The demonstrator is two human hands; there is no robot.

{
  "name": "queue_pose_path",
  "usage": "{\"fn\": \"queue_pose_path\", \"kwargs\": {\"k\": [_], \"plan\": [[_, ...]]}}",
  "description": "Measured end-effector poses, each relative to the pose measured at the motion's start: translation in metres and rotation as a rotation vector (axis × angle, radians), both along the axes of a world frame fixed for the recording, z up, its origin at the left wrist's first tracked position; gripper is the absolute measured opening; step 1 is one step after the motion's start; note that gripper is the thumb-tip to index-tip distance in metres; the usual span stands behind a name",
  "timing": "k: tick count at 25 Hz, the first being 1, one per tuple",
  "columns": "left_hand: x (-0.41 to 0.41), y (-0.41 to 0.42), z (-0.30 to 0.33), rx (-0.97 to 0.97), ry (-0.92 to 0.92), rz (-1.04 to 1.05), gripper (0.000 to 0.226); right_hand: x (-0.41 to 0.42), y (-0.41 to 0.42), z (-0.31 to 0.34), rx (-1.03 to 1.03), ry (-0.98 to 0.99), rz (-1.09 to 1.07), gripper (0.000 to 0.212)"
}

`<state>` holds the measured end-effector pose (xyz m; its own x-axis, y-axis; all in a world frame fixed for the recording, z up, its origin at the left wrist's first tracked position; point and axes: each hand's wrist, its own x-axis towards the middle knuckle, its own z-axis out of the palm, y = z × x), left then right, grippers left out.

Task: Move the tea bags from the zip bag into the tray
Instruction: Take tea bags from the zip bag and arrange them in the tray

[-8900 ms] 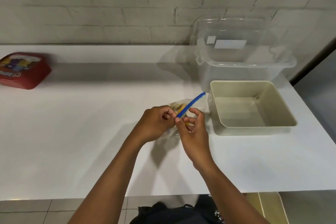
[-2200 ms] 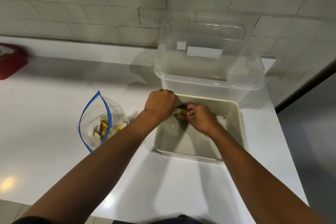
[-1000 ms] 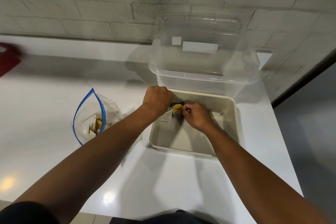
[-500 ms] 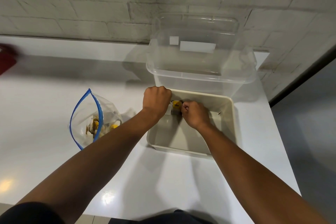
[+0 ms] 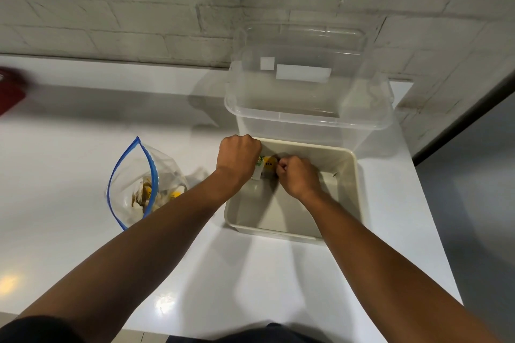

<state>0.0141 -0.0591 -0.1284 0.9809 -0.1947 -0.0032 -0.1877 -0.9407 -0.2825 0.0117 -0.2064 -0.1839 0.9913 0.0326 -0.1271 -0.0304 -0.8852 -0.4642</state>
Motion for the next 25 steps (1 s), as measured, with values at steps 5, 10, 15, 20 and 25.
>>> {"fn": "queue_pose_path", "kwargs": {"k": [5, 10, 15, 20, 25], "plan": [[-0.001, 0.005, 0.008, -0.053, -0.045, -0.039, 0.011, 0.001, -0.005, -0.002, 0.085, 0.026, -0.039, 0.026], [-0.003, 0.02, 0.006, -0.191, -0.096, -0.038, 0.014, 0.001, -0.004, -0.001, 0.122, 0.022, -0.064, 0.02], [-0.008, 0.025, 0.001, -0.35, -0.109, -0.036, 0.018, 0.002, 0.004, 0.0, 0.069, 0.052, -0.136, 0.019], [-0.011, 0.033, -0.004, -0.463, -0.155, -0.013, 0.019, 0.006, -0.004, -0.001, 0.116, 0.089, -0.098, 0.022], [-0.014, 0.036, -0.009, -0.525, -0.183, -0.009, 0.017, 0.011, -0.009, -0.002, 0.153, 0.158, 0.012, 0.028]]}}
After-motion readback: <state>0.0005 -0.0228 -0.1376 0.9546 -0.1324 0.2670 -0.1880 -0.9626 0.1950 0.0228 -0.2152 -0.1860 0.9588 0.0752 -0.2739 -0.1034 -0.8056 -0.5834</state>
